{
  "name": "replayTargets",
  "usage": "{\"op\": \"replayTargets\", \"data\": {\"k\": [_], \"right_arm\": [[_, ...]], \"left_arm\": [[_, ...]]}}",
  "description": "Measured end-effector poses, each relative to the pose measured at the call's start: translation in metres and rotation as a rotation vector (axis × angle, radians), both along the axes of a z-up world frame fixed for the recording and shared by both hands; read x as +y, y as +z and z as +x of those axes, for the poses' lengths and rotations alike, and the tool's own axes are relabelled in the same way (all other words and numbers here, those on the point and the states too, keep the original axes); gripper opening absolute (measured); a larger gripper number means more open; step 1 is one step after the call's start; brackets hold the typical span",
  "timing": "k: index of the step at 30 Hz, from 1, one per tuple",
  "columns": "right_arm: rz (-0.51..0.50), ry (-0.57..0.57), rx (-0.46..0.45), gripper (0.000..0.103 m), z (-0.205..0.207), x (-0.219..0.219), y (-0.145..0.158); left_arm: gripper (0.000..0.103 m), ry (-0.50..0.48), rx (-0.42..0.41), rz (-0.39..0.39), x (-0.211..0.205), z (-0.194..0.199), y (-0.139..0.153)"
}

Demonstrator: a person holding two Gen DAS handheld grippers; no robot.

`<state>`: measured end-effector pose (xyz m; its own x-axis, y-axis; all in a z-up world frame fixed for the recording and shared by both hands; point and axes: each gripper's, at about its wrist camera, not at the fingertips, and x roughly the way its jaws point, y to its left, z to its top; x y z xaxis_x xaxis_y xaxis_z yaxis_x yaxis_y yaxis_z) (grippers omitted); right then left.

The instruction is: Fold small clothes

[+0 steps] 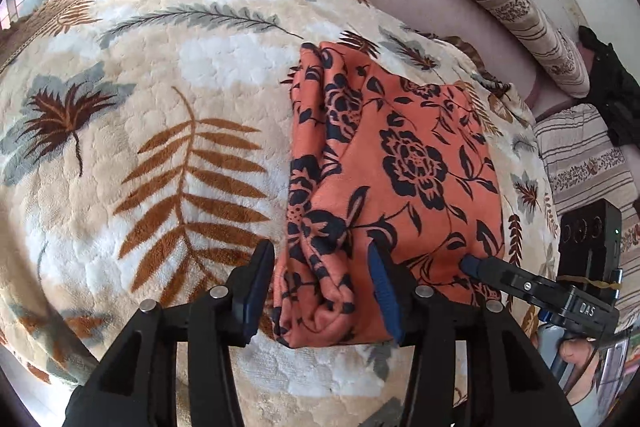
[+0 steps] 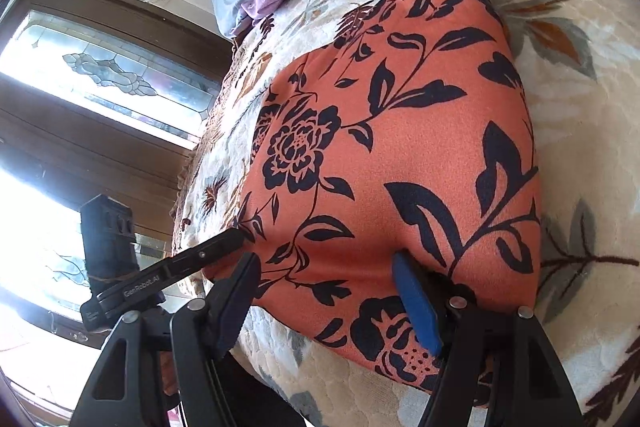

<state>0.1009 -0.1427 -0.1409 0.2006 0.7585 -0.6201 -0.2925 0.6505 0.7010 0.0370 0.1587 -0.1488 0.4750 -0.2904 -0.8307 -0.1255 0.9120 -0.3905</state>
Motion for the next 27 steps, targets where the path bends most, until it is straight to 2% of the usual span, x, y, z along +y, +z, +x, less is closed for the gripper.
{"op": "replayTargets", "data": {"k": [1, 3, 6, 10, 15, 16, 19, 24, 27], "right_arm": [[0.001, 0.000, -0.004, 0.072, -0.001, 0.000, 0.000], [-0.001, 0.003, -0.010, 0.072, -0.002, 0.000, 0.000], [-0.003, 0.008, 0.001, 0.072, -0.001, -0.001, 0.001], [0.020, -0.046, 0.028, 0.072, 0.000, -0.012, 0.009], [0.035, -0.100, -0.048, 0.073, -0.006, -0.018, 0.030], [0.028, -0.105, -0.030, 0.077, -0.004, -0.019, 0.026], [0.032, -0.094, 0.060, 0.078, 0.004, -0.020, 0.002], [0.040, -0.101, 0.022, 0.078, -0.005, -0.019, 0.019], [0.020, -0.075, 0.030, 0.078, -0.006, -0.015, 0.011]], "left_arm": [[0.055, -0.015, 0.010, 0.026, -0.005, -0.001, -0.004], [0.056, -0.039, 0.094, 0.126, -0.012, 0.003, -0.026], [0.056, -0.004, 0.064, 0.130, -0.015, -0.003, -0.017], [0.056, -0.019, 0.001, 0.231, -0.028, -0.008, 0.004], [0.060, -0.020, -0.011, 0.238, -0.031, -0.008, 0.009], [0.061, -0.020, -0.007, 0.239, -0.032, -0.005, 0.007], [0.060, -0.017, 0.013, 0.241, -0.026, -0.007, 0.001], [0.061, -0.015, 0.016, 0.242, -0.023, -0.012, 0.002], [0.063, -0.010, 0.018, 0.239, -0.022, -0.011, 0.000]]}}
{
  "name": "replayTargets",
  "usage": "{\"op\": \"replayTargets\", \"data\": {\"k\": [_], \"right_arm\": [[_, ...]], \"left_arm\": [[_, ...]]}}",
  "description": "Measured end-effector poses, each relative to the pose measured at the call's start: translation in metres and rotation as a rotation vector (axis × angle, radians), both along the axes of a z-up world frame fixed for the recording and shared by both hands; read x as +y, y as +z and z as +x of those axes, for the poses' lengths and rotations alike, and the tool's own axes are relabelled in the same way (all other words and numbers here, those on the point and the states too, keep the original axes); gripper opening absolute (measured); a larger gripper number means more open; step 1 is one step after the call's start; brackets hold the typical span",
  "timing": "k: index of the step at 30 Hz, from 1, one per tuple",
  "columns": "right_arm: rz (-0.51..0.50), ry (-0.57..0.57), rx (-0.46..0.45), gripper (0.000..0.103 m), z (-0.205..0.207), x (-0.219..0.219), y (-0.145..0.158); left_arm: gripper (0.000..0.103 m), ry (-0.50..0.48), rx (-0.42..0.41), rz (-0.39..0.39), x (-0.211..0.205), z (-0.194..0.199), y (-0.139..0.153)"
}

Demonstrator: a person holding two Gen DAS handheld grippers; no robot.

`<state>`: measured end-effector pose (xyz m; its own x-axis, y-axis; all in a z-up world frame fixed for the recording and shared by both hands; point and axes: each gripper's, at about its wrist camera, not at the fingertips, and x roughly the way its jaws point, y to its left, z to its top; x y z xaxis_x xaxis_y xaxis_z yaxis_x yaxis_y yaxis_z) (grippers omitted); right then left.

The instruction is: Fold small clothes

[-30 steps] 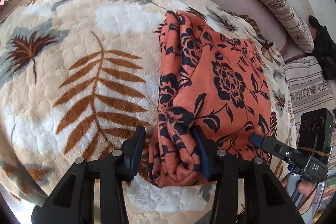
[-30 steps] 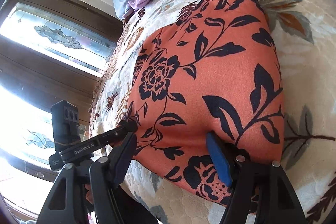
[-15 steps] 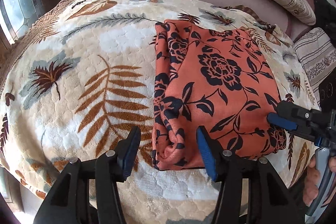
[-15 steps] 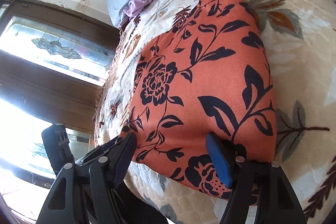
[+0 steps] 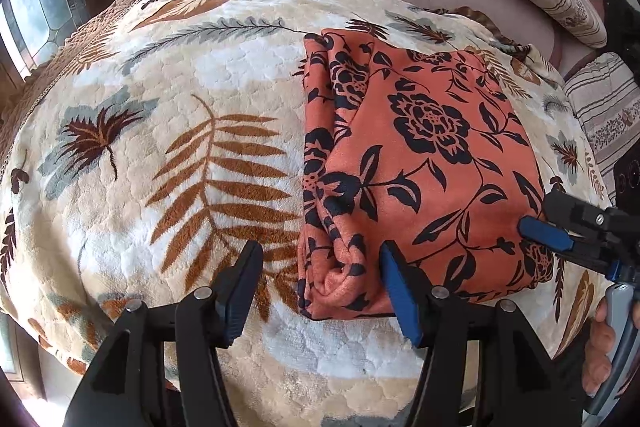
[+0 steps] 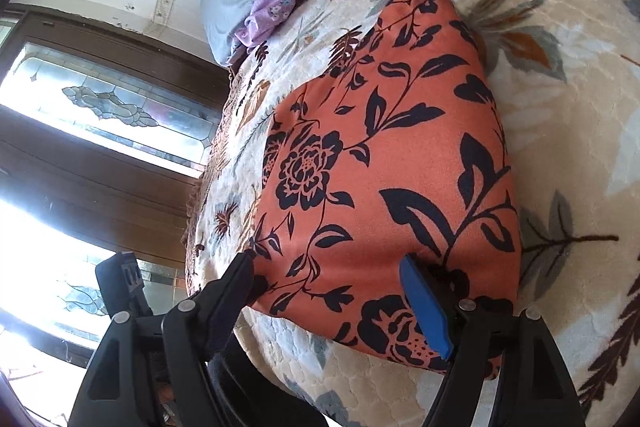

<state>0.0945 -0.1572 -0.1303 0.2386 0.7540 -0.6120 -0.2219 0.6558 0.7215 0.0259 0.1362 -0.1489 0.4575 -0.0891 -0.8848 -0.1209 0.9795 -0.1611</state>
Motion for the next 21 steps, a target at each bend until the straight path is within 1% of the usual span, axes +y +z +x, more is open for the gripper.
{"op": "replayTargets", "data": {"k": [2, 4, 6, 8, 10, 11, 14, 18, 20, 21], "right_arm": [[0.010, -0.008, 0.008, 0.078, 0.000, -0.002, -0.008], [0.023, -0.023, 0.014, 0.078, -0.001, -0.004, -0.003], [0.018, -0.024, -0.010, 0.078, -0.004, -0.005, 0.006], [0.009, -0.011, -0.028, 0.078, -0.005, -0.003, 0.008], [0.001, -0.007, -0.005, 0.078, -0.002, -0.003, -0.003], [0.013, -0.014, 0.002, 0.078, -0.002, -0.004, -0.007], [0.024, -0.031, -0.004, 0.078, -0.004, -0.006, 0.001], [0.032, -0.023, -0.040, 0.078, -0.006, -0.005, 0.012], [0.010, -0.027, -0.021, 0.078, -0.002, -0.007, 0.003], [0.017, -0.030, 0.001, 0.078, 0.000, -0.008, -0.004]], "left_arm": [[0.063, 0.000, 0.010, 0.000, 0.000, 0.001, -0.003], [0.063, 0.002, 0.008, -0.001, 0.001, -0.001, -0.003], [0.063, -0.001, 0.009, 0.007, 0.000, 0.000, -0.003], [0.064, -0.002, 0.008, 0.011, 0.000, 0.001, -0.003], [0.064, -0.001, 0.011, 0.009, -0.001, 0.002, -0.005], [0.064, -0.001, 0.013, 0.010, -0.001, 0.002, -0.005], [0.064, -0.006, 0.009, 0.018, -0.002, 0.001, -0.004], [0.064, -0.005, 0.012, 0.016, -0.001, 0.002, -0.004], [0.065, -0.004, 0.014, 0.015, 0.000, 0.002, -0.006], [0.066, -0.004, 0.014, 0.013, 0.000, 0.002, -0.007]]}}
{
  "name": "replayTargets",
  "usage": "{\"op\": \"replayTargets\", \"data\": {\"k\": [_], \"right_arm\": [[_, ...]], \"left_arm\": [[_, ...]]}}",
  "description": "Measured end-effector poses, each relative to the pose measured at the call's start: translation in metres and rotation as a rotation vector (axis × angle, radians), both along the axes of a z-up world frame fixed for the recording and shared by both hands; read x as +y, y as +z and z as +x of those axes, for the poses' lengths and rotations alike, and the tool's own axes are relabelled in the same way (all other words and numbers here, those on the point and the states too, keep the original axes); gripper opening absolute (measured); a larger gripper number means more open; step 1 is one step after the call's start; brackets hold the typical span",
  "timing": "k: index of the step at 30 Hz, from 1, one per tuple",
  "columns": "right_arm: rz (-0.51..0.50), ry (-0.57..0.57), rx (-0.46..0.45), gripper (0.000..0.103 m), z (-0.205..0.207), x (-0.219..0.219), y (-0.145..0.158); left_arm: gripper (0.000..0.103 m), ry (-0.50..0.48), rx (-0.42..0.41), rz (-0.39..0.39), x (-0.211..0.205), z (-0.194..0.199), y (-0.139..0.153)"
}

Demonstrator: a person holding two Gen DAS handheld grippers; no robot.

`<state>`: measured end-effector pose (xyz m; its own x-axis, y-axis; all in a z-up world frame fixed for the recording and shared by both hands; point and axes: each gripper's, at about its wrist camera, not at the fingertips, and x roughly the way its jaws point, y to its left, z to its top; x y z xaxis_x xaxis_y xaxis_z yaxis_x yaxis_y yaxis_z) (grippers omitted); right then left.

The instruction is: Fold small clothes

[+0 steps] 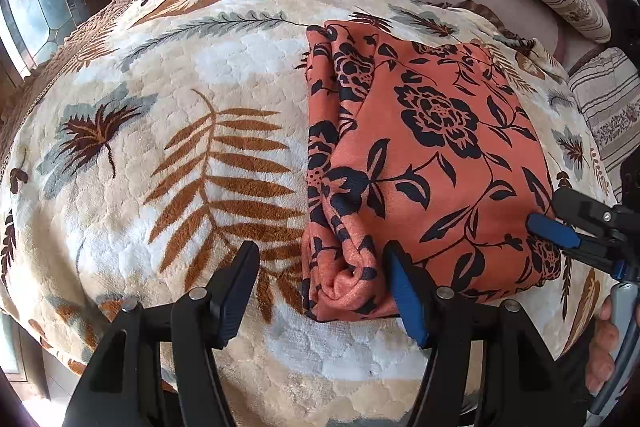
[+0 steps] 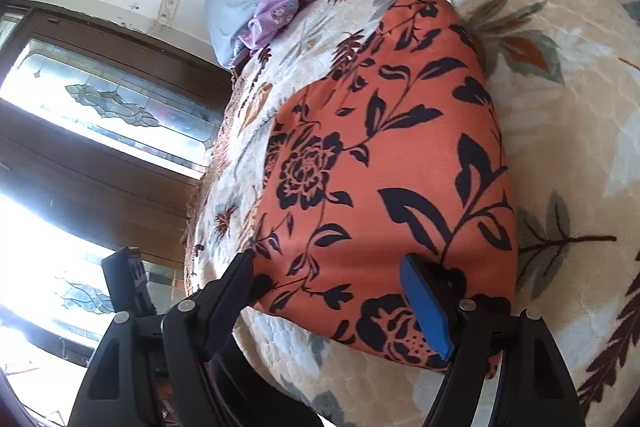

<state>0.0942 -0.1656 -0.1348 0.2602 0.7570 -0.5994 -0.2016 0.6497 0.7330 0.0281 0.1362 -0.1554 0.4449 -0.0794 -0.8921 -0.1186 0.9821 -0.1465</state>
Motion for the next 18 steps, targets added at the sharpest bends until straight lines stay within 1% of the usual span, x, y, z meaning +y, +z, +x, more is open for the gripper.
{"op": "replayTargets", "data": {"k": [2, 5, 8, 10, 12, 16, 18], "right_arm": [[0.029, -0.009, 0.006, 0.078, 0.000, -0.004, -0.002], [0.027, -0.012, -0.016, 0.078, -0.002, -0.005, 0.011], [0.044, -0.029, -0.052, 0.078, 0.000, -0.016, 0.026], [0.027, -0.065, -0.065, 0.078, 0.007, -0.029, 0.031], [0.005, -0.119, -0.053, 0.079, 0.019, -0.046, 0.028], [-0.022, -0.188, -0.008, 0.082, 0.049, -0.069, 0.016], [-0.018, -0.192, 0.025, 0.083, 0.063, -0.072, 0.008]], "left_arm": [[0.067, 0.002, 0.002, -0.001, 0.001, -0.001, -0.001], [0.067, 0.001, -0.010, -0.007, 0.003, -0.002, 0.005], [0.068, -0.006, -0.060, -0.049, 0.010, 0.003, 0.019], [0.078, 0.005, -0.087, -0.098, 0.019, 0.013, 0.027], [0.081, 0.021, -0.102, -0.139, 0.028, 0.027, 0.029], [0.081, 0.032, -0.049, -0.257, 0.040, 0.065, 0.015], [0.081, 0.037, -0.026, -0.247, 0.038, 0.077, 0.008]]}}
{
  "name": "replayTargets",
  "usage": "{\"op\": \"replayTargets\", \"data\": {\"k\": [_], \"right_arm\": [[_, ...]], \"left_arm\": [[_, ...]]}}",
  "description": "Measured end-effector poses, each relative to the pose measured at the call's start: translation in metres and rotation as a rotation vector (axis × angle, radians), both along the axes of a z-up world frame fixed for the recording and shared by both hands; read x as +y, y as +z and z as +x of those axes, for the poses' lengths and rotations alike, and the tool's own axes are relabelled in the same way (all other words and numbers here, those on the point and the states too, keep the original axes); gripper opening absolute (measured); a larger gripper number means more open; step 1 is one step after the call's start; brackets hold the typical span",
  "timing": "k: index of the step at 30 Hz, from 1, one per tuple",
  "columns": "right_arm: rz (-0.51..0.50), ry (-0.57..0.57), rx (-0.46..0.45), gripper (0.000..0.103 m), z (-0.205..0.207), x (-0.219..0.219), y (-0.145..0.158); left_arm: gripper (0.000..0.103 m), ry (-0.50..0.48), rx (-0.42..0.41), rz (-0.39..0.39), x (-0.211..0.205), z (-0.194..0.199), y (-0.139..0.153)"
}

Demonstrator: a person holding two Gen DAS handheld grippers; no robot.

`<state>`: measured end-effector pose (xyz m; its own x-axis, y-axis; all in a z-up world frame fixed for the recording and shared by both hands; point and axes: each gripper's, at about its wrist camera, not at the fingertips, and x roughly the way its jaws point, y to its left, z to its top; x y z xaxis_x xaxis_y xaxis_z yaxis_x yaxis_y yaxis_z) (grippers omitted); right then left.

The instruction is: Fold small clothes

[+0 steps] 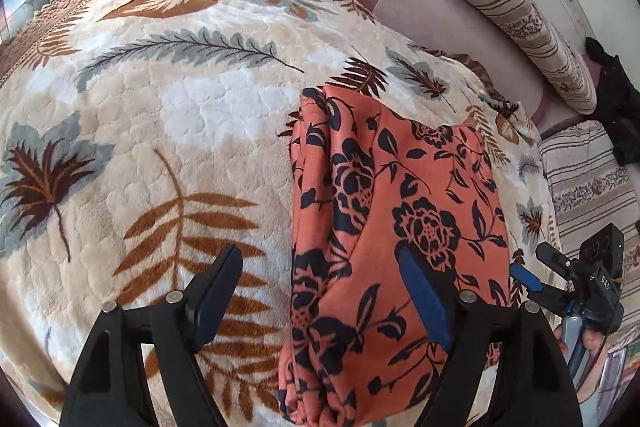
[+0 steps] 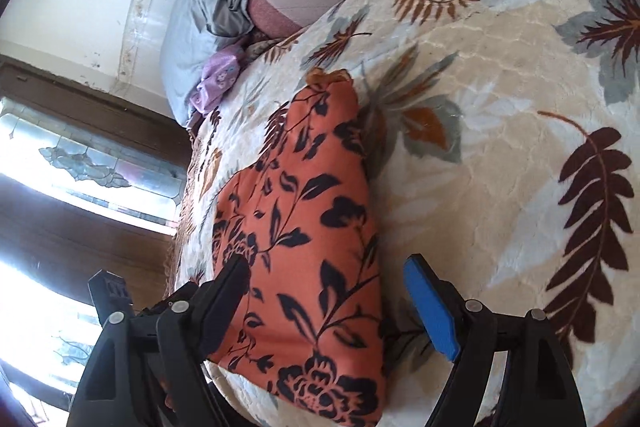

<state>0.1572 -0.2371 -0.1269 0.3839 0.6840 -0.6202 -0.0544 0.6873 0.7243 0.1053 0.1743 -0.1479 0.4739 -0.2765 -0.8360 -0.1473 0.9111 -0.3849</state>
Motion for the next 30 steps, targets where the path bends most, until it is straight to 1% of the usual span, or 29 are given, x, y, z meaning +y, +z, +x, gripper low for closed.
{"op": "replayTargets", "data": {"k": [2, 3, 6, 7, 8, 10, 12, 13, 14, 15, 16, 19, 20, 23, 26, 28, 29, 30], "right_arm": [[0.012, 0.014, 0.031, 0.083, 0.012, 0.005, -0.009], [0.014, 0.027, 0.049, 0.083, 0.017, 0.009, -0.014], [0.026, 0.064, 0.104, 0.083, 0.029, 0.022, -0.031], [0.038, 0.077, 0.115, 0.083, 0.031, 0.027, -0.035], [0.050, 0.084, 0.107, 0.084, 0.031, 0.030, -0.035], [0.069, 0.108, 0.100, 0.084, 0.033, 0.036, -0.037], [0.052, 0.128, 0.095, 0.079, 0.034, 0.043, -0.037], [0.032, 0.141, 0.092, 0.068, 0.035, 0.046, -0.037], [0.010, 0.151, 0.090, 0.064, 0.035, 0.049, -0.038], [-0.002, 0.157, 0.084, 0.063, 0.035, 0.050, -0.038], [-0.006, 0.161, 0.084, 0.062, 0.036, 0.051, -0.038], [-0.009, 0.159, 0.090, 0.061, 0.038, 0.052, -0.039], [-0.004, 0.155, 0.094, 0.063, 0.038, 0.053, -0.040], [0.016, 0.143, 0.102, 0.063, 0.038, 0.051, -0.043], [0.006, 0.147, 0.096, 0.063, 0.037, 0.049, -0.042], [-0.011, 0.156, 0.093, 0.063, 0.037, 0.051, -0.041], [-0.025, 0.162, 0.091, 0.061, 0.037, 0.053, -0.040], [-0.043, 0.169, 0.086, 0.060, 0.037, 0.055, -0.038]], "left_arm": [[0.081, -0.014, 0.021, 0.006, -0.004, 0.009, -0.007], [0.081, -0.025, 0.028, -0.008, -0.006, 0.012, -0.010], [0.081, -0.060, 0.047, -0.079, -0.012, 0.019, -0.018], [0.081, -0.069, 0.049, -0.105, -0.013, 0.021, -0.021], [0.081, -0.071, 0.058, -0.114, -0.014, 0.023, -0.024], [0.081, -0.071, 0.088, -0.095, -0.017, 0.026, -0.032], [0.080, -0.082, 0.073, -0.072, -0.022, 0.026, -0.031], [0.073, -0.095, 0.070, -0.050, -0.025, 0.026, -0.030], [0.069, -0.111, 0.065, -0.038, -0.030, 0.027, -0.029], [0.067, -0.117, 0.060, -0.025, -0.033, 0.026, -0.028], [0.066, -0.117, 0.057, -0.010, -0.035, 0.028, -0.028], [0.066, -0.119, 0.047, 0.007, -0.038, 0.030, -0.029], [0.066, -0.121, 0.044, 0.008, -0.038, 0.030, -0.029], [0.066, -0.128, 0.037, 0.002, -0.036, 0.032, -0.029], [0.066, -0.134, 0.028, -0.004, -0.034, 0.030, -0.030], [0.063, -0.138, 0.022, -0.012, -0.033, 0.028, -0.030], [0.062, -0.141, 0.019, -0.018, -0.031, 0.027, -0.030], [0.059, -0.146, 0.014, -0.023, -0.031, 0.026, -0.030]]}}
